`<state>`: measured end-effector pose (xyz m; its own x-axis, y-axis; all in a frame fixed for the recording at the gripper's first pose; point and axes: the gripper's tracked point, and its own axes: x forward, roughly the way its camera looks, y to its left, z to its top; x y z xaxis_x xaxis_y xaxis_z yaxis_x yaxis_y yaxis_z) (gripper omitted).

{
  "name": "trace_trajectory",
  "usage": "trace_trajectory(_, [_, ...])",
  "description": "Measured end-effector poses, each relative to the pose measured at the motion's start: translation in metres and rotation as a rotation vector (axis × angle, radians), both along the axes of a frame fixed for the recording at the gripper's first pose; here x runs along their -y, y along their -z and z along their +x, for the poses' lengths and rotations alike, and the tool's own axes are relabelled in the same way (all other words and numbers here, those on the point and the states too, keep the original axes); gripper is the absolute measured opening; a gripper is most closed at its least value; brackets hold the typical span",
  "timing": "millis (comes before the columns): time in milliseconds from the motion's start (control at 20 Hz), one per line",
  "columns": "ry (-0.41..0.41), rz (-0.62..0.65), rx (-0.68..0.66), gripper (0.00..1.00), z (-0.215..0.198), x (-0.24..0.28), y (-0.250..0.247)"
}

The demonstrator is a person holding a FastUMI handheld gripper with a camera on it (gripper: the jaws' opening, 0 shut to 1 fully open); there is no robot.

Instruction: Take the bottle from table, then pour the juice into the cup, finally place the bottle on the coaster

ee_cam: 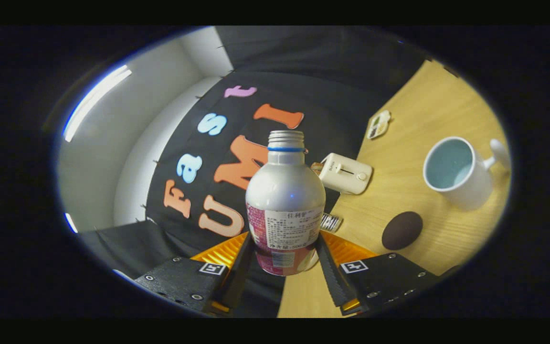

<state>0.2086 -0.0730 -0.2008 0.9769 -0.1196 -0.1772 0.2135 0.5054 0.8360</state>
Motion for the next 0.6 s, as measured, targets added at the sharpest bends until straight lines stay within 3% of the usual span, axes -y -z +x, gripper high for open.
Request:
trace_trajectory(300, [-0.110, -0.518, -0.130, 0.72, 0.008, 0.002, 0.017])
trace_trajectory(600, [-0.164, -0.832, -0.231, 0.72, 0.021, 0.013, 0.026])
